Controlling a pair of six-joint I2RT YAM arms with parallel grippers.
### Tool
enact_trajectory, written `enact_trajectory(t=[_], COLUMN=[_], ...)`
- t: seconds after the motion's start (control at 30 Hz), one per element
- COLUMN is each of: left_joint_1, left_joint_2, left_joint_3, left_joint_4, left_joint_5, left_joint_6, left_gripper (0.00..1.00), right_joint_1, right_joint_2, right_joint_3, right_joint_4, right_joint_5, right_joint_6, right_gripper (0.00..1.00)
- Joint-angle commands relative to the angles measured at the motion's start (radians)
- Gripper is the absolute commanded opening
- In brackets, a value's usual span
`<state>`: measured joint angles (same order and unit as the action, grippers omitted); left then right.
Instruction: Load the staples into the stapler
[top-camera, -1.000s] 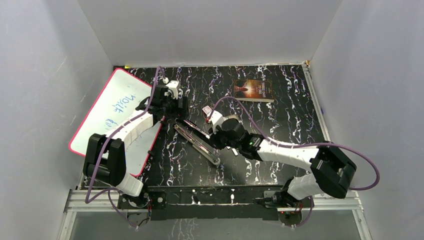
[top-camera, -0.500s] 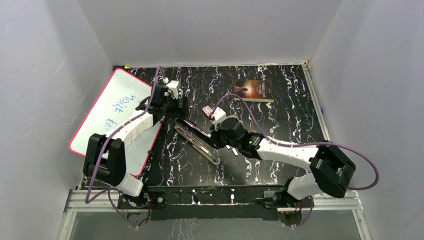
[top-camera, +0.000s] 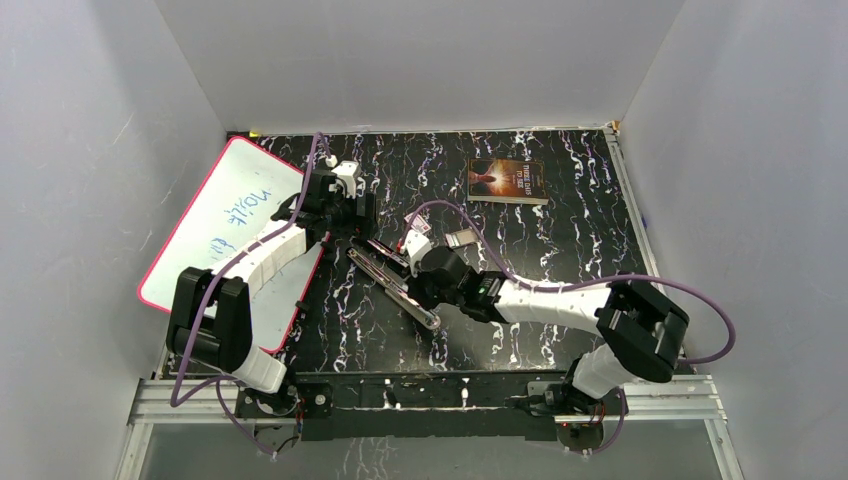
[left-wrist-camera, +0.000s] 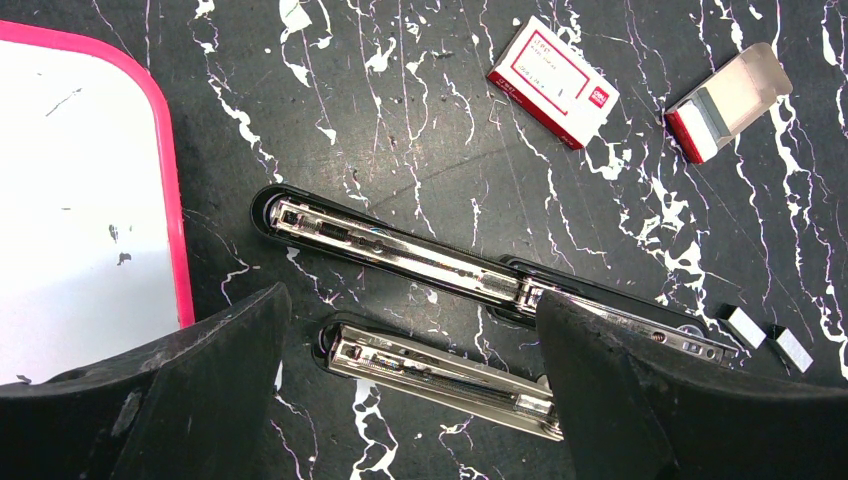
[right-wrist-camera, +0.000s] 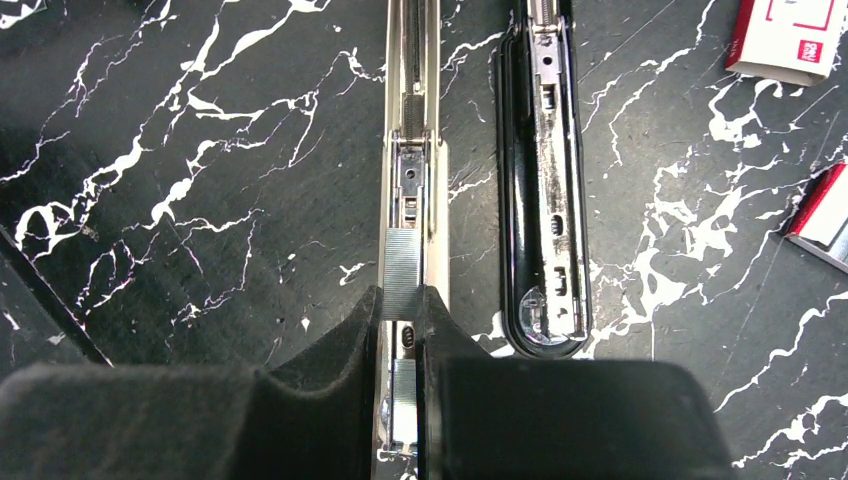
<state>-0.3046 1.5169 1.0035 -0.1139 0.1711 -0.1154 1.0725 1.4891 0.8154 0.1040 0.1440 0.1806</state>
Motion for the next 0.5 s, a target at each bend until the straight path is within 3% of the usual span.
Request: enact_trajectory(t=[0.0,0.47], left_joint_1=[0.003,0.003], left_joint_2=[-0.011,-0.013], left_joint_3=[0.030,0.027], left_joint_4=[-0.017,-0.014], left_joint_5=[-0.004,-0.002], left_joint_6=[0.008,0.007], left_gripper=[0.92,0.92], right_joint_1=[0.023,0.032], right_joint_2=[0.018,0.038], right_joint_3=[0.043,0.047], right_joint_4=[0.013,0.001], right_joint_5=[0.041,0.063], right_joint_6=[0.009,0.005], right_gripper=[0.00,0.00])
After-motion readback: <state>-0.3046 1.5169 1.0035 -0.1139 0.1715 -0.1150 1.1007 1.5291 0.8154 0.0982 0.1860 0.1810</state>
